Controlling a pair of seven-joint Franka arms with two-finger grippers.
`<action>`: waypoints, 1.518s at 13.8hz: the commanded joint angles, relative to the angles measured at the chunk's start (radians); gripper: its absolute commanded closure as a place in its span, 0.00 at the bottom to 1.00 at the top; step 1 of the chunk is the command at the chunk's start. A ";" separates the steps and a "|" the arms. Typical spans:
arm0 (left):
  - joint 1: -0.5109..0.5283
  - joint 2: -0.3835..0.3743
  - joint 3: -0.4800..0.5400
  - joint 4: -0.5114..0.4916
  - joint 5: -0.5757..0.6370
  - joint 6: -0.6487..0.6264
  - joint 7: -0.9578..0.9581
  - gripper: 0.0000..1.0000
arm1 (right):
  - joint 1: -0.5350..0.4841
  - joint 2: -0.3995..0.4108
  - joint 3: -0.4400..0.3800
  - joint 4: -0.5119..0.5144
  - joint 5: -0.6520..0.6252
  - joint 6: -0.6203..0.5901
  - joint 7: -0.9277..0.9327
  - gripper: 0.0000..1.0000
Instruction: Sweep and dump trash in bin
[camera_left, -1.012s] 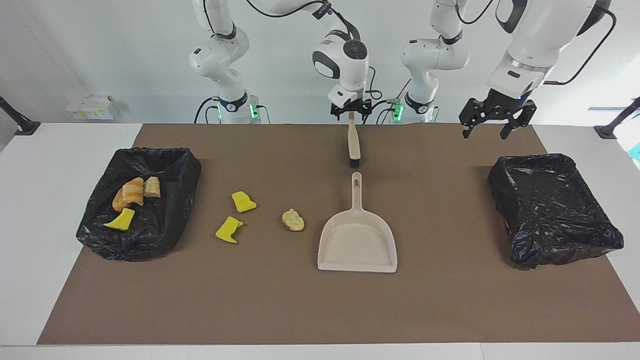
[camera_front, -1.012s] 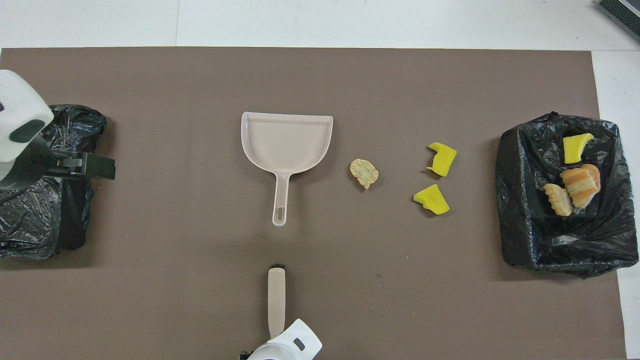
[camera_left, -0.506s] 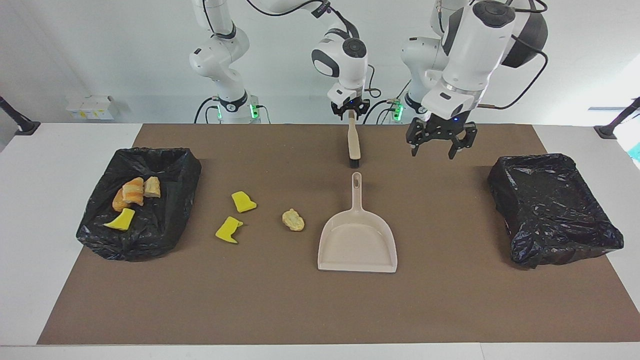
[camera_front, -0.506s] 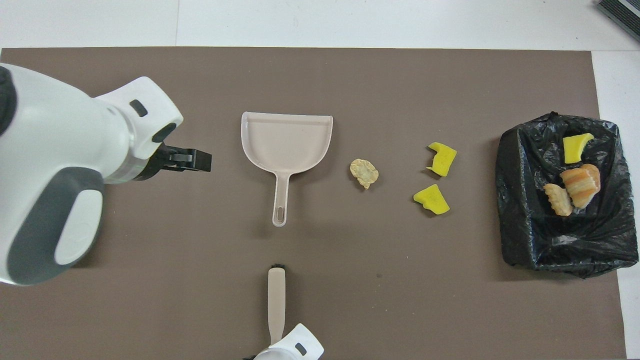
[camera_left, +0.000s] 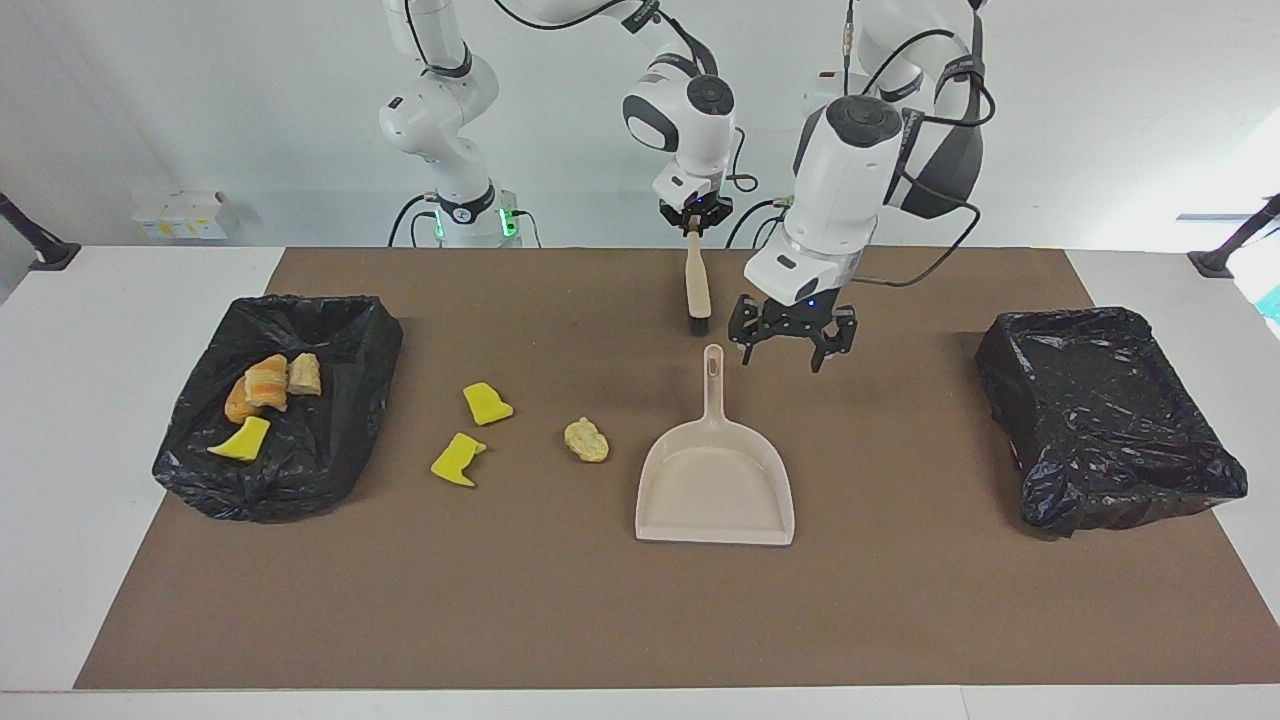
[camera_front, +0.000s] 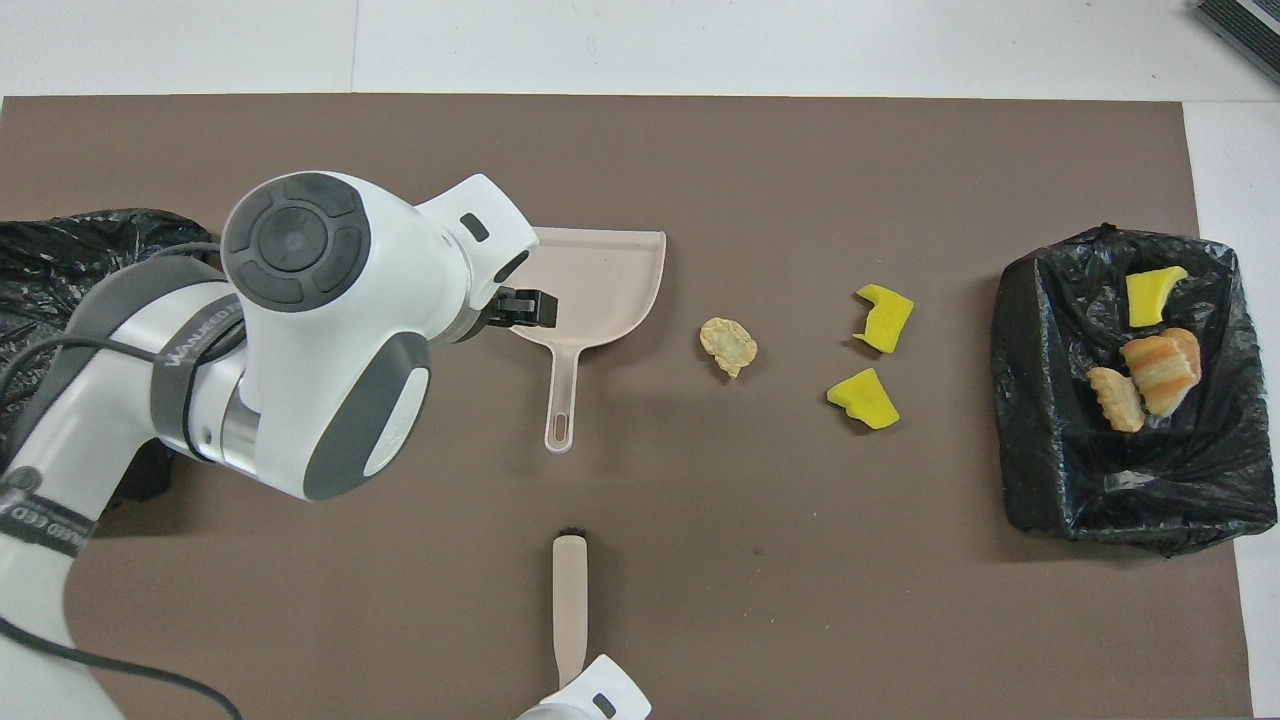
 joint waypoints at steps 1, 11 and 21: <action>-0.032 0.066 0.016 0.002 0.007 0.075 -0.022 0.00 | -0.027 0.005 -0.005 0.035 0.003 -0.020 0.003 1.00; -0.081 0.095 0.014 -0.146 0.005 0.181 -0.114 0.00 | -0.404 -0.199 -0.013 0.058 -0.017 -0.368 -0.151 1.00; -0.098 0.091 0.007 -0.180 0.003 0.184 -0.111 0.09 | -0.769 -0.165 -0.009 0.132 -0.387 -0.511 -0.630 1.00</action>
